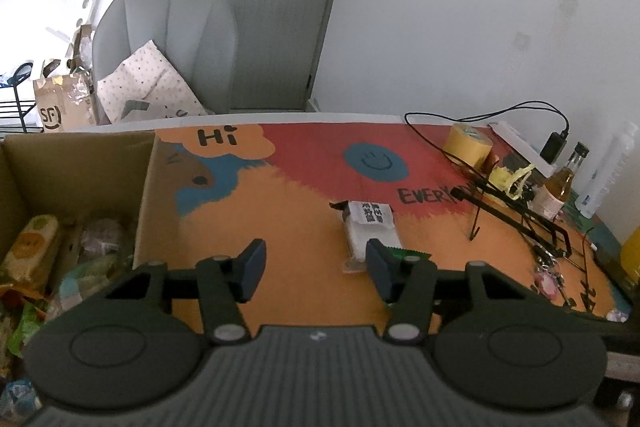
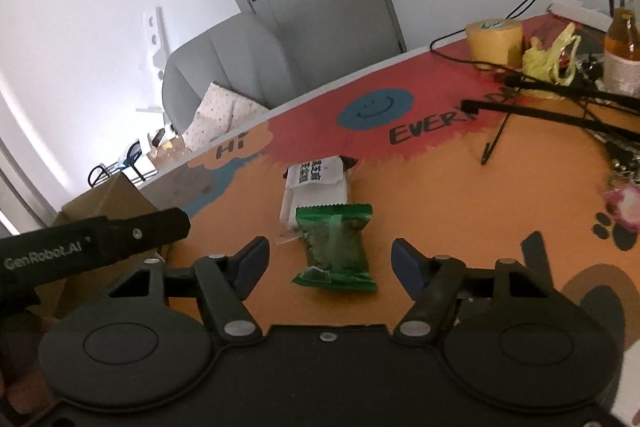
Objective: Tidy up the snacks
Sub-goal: 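Grasp the dark-green packet with the right tool while the left tool grasps the white cake packet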
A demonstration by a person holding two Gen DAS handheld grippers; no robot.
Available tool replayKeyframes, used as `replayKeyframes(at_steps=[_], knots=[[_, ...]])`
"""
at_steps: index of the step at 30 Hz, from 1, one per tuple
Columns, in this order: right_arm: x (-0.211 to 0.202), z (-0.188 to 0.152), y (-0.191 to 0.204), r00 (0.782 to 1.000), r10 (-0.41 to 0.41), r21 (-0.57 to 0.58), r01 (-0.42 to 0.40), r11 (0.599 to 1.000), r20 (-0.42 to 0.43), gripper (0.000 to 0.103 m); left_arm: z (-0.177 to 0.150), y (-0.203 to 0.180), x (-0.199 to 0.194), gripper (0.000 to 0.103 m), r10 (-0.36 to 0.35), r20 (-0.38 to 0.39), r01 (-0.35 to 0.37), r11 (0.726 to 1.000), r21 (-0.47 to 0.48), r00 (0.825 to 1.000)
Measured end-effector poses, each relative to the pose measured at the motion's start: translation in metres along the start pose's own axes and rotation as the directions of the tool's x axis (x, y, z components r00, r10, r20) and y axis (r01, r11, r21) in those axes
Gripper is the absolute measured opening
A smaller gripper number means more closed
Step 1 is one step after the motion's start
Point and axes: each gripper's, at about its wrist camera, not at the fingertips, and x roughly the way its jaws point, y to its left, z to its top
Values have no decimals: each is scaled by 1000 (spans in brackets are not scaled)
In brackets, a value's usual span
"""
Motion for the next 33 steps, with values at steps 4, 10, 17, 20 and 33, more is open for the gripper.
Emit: replayKeyframes(at_steps=[4,10,17,20,33], knots=[[16,-1,-3,1000,6,26,-5,1000,-28,53,0,0,7,53,5,-1,-5,1000,-3,1000],[23,-4,-7,999,6,21,-5,1000,-45,33,-2,-2,18,53,1,-18,-1,1000,-5,1000],[15,-1,-19,999,-8,33,9,999,-33,29,-3,-11,27,53,-16,-34,16,1000,5,999],[10,-1,-26,1000,-18,42,19,999,-25,29,-3,-18,32,53,-21,-41,22,1000,17,999],[0,13,-59,997,-74,67,72,995,22,29,3,-42,63,57,-24,-83,26,999,23,996]])
